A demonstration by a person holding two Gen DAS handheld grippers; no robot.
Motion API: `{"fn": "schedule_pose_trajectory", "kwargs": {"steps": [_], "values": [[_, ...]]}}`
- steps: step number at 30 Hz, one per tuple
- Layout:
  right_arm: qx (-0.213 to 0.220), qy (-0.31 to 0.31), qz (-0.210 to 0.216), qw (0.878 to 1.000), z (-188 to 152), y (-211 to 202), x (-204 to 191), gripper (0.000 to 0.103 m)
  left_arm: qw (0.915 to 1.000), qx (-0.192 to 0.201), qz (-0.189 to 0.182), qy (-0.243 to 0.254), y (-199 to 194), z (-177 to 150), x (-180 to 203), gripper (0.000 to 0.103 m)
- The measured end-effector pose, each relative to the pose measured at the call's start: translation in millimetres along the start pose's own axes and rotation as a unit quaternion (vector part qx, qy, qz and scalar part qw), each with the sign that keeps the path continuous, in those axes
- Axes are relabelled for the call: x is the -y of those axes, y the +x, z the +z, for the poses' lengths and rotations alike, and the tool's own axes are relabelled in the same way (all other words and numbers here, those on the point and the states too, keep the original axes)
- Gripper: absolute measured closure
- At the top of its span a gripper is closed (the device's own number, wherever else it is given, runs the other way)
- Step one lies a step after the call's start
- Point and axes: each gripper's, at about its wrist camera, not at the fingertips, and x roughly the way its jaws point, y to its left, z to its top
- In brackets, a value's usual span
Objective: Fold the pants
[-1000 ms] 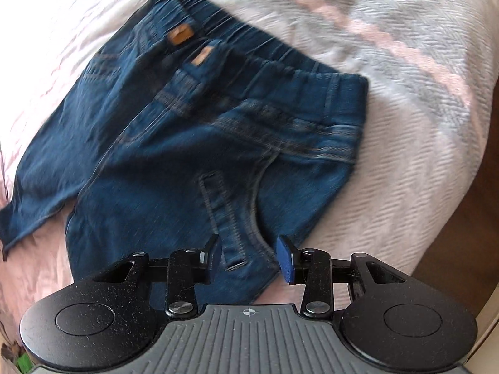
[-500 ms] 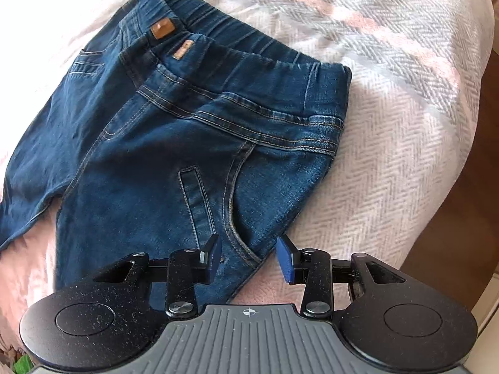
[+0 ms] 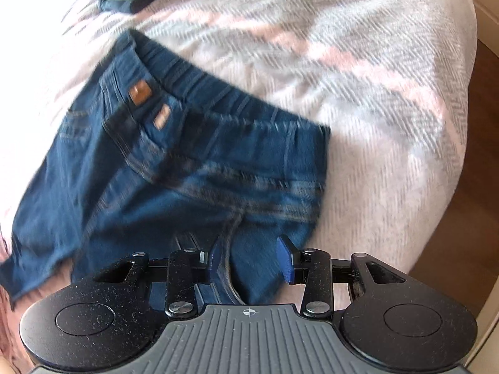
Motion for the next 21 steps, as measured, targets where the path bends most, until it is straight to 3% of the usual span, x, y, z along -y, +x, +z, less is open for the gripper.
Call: {"fn": "schedule_pose_trajectory", "kwargs": {"steps": [3, 8, 13, 15, 16, 17, 18, 19, 21], "values": [[0.014, 0.015, -0.001, 1.0, 8.9, -4.6, -0.3, 0.067, 0.9981, -0.013, -0.06, 0.006, 50.5, 26.7, 68.5, 0.069], [0.036, 0.047, -0.022, 0.998, 16.9, -11.8, 10.0, 0.067, 0.9939, -0.025, -0.107, 0.014, 133.0, 67.9, 166.7, 0.062], [0.039, 0.08, -0.063, 0.994, 19.8, -7.8, 17.8, 0.067, 0.9928, -0.025, -0.117, 0.006, 197.2, 92.5, 225.4, 0.047], [0.036, 0.078, -0.066, 0.994, 19.5, -4.5, 16.2, 0.067, 0.9938, -0.035, -0.105, 0.011, 222.9, 99.1, 238.9, 0.048], [0.036, 0.072, -0.069, 0.994, 19.4, -4.0, 13.9, 0.067, 0.9941, -0.042, -0.098, 0.016, 232.6, 99.5, 242.5, 0.053], [0.037, 0.067, -0.07, 0.995, 19.4, -2.6, 11.3, 0.067, 0.9944, -0.048, -0.09, 0.027, 238.5, 98.5, 245.4, 0.082], [0.036, 0.064, -0.072, 0.995, 19.9, -1.2, 8.4, 0.067, 0.9946, -0.048, -0.078, 0.049, 241.9, 97.3, 248.0, 0.101], [0.034, 0.063, -0.073, 0.995, 20.3, -0.3, 6.1, 0.067, 0.9939, -0.039, -0.073, 0.072, 238.9, 96.9, 249.4, 0.101], [0.034, 0.062, -0.072, 0.995, 19.4, 2.2, -0.5, 0.067, 0.9903, 0.02, -0.1, 0.095, 210.3, 93.7, 245.9, 0.101]]}}
